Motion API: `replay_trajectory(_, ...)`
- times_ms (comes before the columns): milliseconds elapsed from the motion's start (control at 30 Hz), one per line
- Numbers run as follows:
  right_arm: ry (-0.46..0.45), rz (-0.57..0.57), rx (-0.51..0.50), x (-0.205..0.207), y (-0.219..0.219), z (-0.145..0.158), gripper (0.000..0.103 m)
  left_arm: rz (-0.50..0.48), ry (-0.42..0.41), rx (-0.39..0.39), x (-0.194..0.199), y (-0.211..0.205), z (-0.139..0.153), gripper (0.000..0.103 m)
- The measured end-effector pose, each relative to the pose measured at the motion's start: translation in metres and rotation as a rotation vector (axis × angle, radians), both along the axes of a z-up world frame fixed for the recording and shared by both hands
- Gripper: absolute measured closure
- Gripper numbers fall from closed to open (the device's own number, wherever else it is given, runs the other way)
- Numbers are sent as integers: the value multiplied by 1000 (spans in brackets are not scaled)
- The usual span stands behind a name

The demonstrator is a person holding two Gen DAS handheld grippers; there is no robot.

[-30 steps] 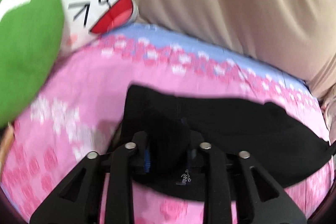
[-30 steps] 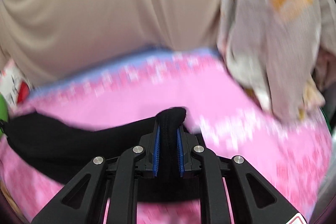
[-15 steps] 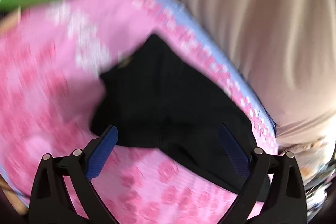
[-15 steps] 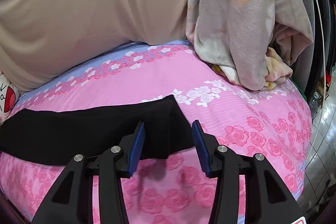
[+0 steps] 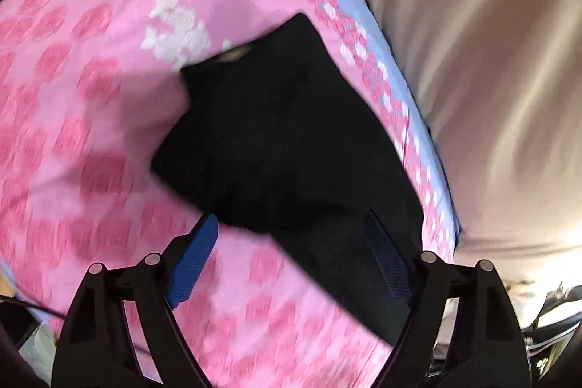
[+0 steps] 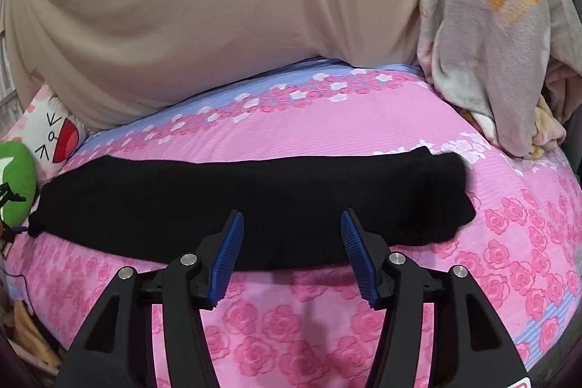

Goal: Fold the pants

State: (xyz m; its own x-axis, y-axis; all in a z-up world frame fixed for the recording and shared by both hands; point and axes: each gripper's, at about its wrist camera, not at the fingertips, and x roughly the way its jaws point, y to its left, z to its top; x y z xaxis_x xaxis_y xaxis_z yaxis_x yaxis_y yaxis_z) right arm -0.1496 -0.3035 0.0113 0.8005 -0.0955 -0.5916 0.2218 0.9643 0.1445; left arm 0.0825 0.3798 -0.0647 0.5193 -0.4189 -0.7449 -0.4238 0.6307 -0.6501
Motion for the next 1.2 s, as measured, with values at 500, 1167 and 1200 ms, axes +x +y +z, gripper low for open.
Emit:
replay_trajectory(500, 11, 109, 68, 33, 60, -2, 48, -197, -364, 142, 68, -27, 70, 99)
replay_trajectory(1167, 188, -337, 206, -2, -94, -50, 32, -60, -171, 186, 22, -21, -33, 93)
replay_trajectory(1200, 200, -332, 189, 1, -93, -52, 47, -61, -169, 192, 23, -18, -32, 93)
